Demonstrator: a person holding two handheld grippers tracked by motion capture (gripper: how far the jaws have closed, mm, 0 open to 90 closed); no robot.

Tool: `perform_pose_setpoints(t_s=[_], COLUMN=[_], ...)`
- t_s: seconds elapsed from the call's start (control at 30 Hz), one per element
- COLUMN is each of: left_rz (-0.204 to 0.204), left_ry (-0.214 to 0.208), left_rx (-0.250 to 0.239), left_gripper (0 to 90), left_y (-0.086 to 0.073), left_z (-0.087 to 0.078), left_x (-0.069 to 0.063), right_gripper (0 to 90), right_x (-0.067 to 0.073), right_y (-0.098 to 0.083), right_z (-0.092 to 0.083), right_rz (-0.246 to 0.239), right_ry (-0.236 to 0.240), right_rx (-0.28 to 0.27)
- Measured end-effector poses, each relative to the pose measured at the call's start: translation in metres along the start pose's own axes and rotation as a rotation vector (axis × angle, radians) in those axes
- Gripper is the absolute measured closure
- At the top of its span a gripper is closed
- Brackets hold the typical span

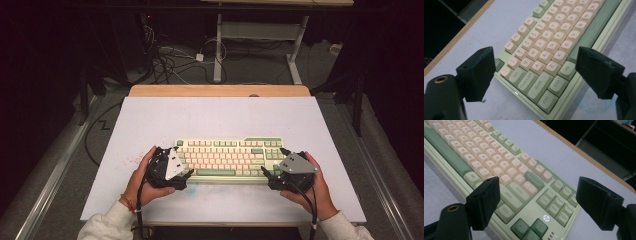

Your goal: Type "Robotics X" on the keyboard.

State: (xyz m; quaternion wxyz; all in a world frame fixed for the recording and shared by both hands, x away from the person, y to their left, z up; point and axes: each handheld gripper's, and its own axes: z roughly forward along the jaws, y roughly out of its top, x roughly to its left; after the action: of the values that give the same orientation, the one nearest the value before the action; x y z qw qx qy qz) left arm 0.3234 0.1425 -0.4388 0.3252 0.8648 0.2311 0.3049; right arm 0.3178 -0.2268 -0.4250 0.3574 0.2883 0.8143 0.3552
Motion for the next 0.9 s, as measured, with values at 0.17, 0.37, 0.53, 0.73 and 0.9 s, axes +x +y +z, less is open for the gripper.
perform_pose_setpoints(t_s=[0.17, 0.37, 0.53, 0.73, 0.9], left_rz=[-0.006, -0.012, -0.010, -0.023, -0.031], left_ry=[0.008, 0.004, 0.015, 0.014, 0.013], left_rx=[-0.003, 0.004, 0.009, 0.028, 0.046], left_gripper=[15.3, 15.3, 15.2, 15.2, 15.2], left_y=[-0.005, -0.012, -0.020, -0.029, -0.036], left_z=[-0.003, -0.007, -0.009, -0.012, -0.013], left_x=[0.000, 0.002, 0.003, 0.006, 0.008], right_gripper=[20.3, 20.3, 20.3, 20.4, 20.3], right_x=[-0.002, -0.003, -0.005, -0.007, -0.010], right_y=[-0.002, -0.006, -0.008, -0.012, -0.017], right_z=[-0.003, -0.006, -0.009, -0.011, -0.013], right_rz=[-0.002, -0.002, 0.004, 0.008, 0.012], right_ry=[-0.010, -0.019, -0.027, -0.037, -0.047], right_rx=[0.002, 0.010, 0.010, 0.013, 0.022])
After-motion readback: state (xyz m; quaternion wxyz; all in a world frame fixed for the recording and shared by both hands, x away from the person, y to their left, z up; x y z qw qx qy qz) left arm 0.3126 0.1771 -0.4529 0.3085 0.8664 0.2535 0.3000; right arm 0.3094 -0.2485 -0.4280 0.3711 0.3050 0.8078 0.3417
